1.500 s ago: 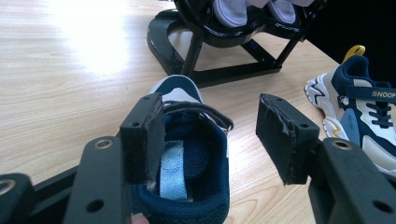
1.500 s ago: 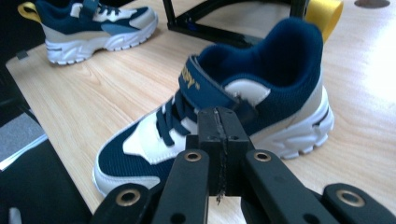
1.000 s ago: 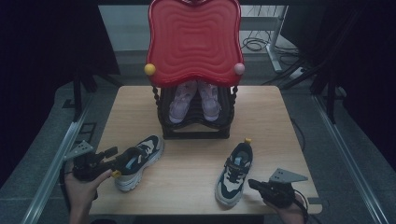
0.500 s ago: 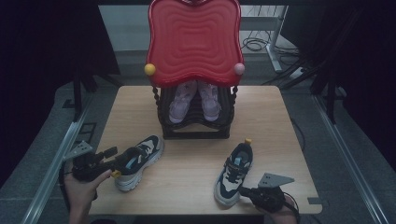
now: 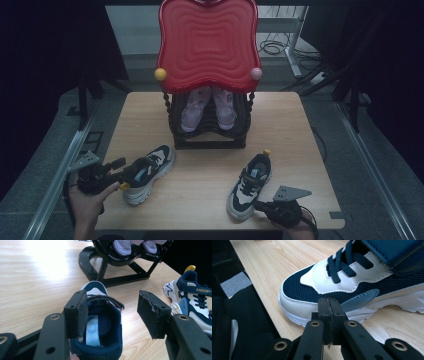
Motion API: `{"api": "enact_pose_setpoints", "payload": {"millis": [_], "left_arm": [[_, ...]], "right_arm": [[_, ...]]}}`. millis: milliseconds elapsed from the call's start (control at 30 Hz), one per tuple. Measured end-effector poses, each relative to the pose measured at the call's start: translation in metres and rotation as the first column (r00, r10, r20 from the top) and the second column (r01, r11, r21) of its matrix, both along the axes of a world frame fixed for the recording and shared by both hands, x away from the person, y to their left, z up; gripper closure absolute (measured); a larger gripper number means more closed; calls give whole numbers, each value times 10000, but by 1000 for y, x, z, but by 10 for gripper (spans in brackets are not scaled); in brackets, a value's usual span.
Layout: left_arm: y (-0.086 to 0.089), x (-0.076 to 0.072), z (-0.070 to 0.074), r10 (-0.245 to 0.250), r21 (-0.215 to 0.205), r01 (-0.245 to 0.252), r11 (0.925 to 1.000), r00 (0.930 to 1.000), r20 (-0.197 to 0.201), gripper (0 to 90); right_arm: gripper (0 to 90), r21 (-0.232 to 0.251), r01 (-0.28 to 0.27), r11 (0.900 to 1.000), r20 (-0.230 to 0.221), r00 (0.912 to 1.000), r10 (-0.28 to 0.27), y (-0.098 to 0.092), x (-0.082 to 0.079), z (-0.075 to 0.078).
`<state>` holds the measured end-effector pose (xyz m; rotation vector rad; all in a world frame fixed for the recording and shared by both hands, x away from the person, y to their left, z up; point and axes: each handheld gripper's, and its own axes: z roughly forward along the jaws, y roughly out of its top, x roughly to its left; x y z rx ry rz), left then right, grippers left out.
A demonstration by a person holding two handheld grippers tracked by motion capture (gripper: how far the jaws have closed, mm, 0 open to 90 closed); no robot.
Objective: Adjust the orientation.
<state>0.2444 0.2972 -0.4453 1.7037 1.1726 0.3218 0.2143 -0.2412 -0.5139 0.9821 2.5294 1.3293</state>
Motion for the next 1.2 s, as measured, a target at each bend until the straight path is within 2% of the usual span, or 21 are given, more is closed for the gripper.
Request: {"api": "enact_pose_setpoints", "payload": {"millis": [433, 1000, 1200], "left_arm": [[1, 0, 0, 11, 7, -11, 10000, 10000, -3, 419], [1, 0, -1, -16, 12, 17, 10000, 10000, -11, 419], [2, 0, 0, 14, -17, -14, 10000, 10000, -3, 418]], "right_arm": [[899, -122, -39, 9999, 163, 9999, 41, 13, -1, -1], [899, 30, 477, 9989, 324, 9983, -477, 30, 0, -4], [898, -163, 193, 9997, 192, 9996, -190, 33, -2, -6]]}}
